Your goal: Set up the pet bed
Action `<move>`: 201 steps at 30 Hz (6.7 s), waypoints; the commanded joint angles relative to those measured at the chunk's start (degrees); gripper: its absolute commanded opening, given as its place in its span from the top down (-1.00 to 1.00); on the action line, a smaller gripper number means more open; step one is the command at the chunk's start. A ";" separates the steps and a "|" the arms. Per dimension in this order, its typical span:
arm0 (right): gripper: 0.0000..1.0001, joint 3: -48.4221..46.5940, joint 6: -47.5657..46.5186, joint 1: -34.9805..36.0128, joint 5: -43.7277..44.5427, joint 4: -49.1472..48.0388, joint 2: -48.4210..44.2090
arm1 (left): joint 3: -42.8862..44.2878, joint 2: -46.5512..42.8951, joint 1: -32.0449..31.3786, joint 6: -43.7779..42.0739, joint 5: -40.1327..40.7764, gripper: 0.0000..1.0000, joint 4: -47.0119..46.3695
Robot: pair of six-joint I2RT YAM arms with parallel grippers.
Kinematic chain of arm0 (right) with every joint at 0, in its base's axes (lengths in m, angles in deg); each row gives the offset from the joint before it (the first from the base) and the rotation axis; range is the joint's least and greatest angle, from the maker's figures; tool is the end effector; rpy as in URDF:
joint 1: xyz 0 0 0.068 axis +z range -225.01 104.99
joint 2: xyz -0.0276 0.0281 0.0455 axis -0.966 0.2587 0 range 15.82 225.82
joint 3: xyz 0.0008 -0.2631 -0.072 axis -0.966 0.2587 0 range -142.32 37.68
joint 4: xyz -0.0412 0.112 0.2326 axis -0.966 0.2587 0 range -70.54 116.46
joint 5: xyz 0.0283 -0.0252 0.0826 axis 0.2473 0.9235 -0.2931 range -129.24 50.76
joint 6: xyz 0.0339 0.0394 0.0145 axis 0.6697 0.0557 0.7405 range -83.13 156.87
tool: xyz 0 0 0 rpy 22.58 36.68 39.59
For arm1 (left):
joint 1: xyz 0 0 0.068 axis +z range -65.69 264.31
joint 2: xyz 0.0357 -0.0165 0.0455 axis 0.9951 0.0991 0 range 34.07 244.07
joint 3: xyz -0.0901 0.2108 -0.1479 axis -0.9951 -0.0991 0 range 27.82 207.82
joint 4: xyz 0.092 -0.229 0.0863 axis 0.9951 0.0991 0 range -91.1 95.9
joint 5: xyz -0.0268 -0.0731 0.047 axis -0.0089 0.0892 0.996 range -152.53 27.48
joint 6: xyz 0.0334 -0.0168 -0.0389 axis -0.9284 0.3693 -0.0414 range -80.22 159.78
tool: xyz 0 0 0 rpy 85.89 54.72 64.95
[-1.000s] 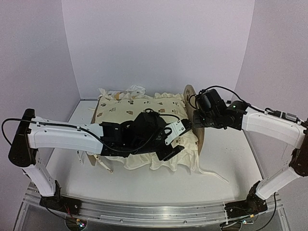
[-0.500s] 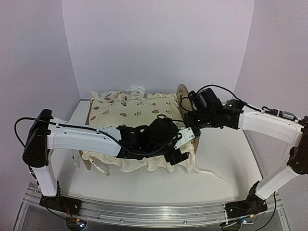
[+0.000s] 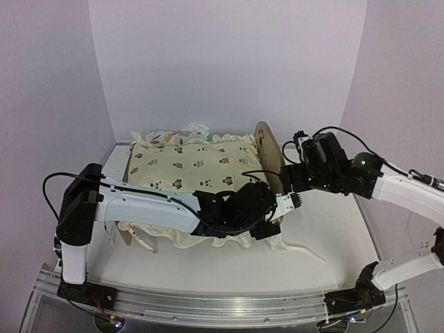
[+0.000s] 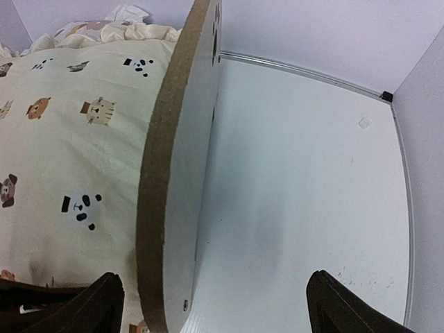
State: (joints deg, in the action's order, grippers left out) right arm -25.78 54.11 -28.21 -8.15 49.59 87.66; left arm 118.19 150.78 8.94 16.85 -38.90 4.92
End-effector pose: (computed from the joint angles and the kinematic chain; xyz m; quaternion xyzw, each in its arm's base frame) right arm 0.1986 0.1846 0.3228 -0.1088 0.8688 0.0172 0.4828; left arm 0.1337 -0.4559 0.2373 0.5842 0.6356 -0.0476 0.5025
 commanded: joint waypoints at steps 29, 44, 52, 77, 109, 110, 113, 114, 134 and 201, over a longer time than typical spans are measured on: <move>-0.38 11.66 1.93 0.66 -17.76 0.41 -14.67 | -7.18 -12.25 7.95 6.23 0.40 0.92 -4.16; -0.01 8.88 -0.78 0.78 -30.38 -5.74 -7.92 | -15.76 -22.29 10.03 9.42 -4.74 0.92 -7.57; -0.02 2.82 -2.94 0.88 -26.14 -5.78 -0.49 | -16.45 -23.36 10.24 9.63 -4.82 0.92 -8.04; -0.04 -7.99 -11.50 1.65 -22.84 -5.10 15.49 | -21.24 -31.01 11.12 10.91 -4.78 0.92 -9.91; 1.00 -13.01 -26.99 1.72 -2.00 -9.26 11.80 | -20.34 -29.95 11.13 13.96 -11.84 0.94 -10.60; 1.00 -13.17 -27.29 1.77 -0.95 -9.42 12.01 | -20.04 -29.44 11.11 14.11 -12.26 0.94 -10.68; 1.00 -13.29 -27.75 1.74 0.54 -9.70 12.56 | -18.78 -27.71 11.14 14.48 -13.15 0.94 -10.40; 1.00 -13.28 -27.65 1.79 0.75 -9.67 12.74 | -18.38 -27.22 11.17 14.62 -13.36 0.94 -10.39; -0.19 -8.84 -14.69 1.79 -1.85 2.56 8.79 | -11.72 -20.45 11.13 16.56 -15.87 0.95 -8.71; 0.18 7.13 -6.64 3.37 6.93 -14.56 2.97 | 3.86 -9.86 15.17 33.10 -20.10 0.00 11.84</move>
State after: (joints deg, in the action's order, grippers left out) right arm -16.15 48.96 -25.10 -4.55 37.11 89.37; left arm 125.07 148.61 23.67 47.65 -59.40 16.96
